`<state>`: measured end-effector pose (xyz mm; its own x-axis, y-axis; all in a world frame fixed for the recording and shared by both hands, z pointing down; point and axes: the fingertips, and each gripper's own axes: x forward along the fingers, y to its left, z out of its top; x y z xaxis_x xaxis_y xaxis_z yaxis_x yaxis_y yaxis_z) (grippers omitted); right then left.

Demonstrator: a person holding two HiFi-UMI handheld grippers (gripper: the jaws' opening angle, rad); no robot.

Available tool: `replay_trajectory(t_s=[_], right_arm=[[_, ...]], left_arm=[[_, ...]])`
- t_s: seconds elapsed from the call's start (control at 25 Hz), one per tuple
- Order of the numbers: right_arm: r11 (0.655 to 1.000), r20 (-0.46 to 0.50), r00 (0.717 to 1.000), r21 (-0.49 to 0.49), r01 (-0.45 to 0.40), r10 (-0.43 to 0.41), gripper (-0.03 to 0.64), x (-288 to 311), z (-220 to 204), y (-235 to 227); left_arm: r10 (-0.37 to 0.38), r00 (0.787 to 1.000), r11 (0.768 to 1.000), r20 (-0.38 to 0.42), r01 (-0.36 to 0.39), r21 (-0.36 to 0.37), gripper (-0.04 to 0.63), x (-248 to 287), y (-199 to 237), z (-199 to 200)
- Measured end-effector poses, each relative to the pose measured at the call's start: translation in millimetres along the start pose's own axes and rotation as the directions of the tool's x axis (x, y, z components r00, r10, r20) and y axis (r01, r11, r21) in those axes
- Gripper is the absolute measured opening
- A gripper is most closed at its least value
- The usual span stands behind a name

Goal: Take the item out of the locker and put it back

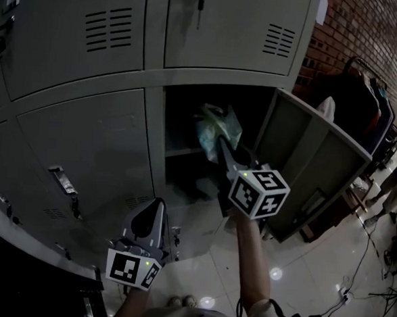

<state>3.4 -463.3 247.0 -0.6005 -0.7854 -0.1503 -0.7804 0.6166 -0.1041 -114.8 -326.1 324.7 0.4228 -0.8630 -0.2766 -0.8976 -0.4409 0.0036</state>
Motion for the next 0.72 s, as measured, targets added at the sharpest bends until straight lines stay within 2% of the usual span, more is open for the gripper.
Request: replay_trajectory(t_s=[0.2,0.32,0.48,0.6,0.72], right_arm=[[0.997,0.142,0.989,-0.075,-0.036,0.046,0.012,-92,3,55],[0.993,0.176,0.984,-0.115,0.022,-0.002,0.012,-141,-14,69],[0.999,0.204,0.979,-0.027,0.033,-0.027,0.012,-182,-44,66],[0.999,0.200,0.979,-0.007,0.052,-0.050,0.012,-192,-56,65],[1.000,0.207,0.978,-0.004,0.027,-0.026,0.012,-192,-55,77]], left_arm=[[-0.004,1.000,1.000,-0.011,0.004,-0.004,0.005,-5,-8,-7],[-0.033,0.999,0.999,-0.023,0.033,-0.015,0.005,-5,-18,-12],[-0.027,0.999,0.999,-0.022,0.027,-0.025,0.005,-13,-20,-11],[-0.024,1.000,0.999,-0.013,0.023,-0.036,0.005,-18,-21,-10],[-0.028,1.000,0.999,0.006,0.028,-0.041,0.006,-19,-25,-6]])
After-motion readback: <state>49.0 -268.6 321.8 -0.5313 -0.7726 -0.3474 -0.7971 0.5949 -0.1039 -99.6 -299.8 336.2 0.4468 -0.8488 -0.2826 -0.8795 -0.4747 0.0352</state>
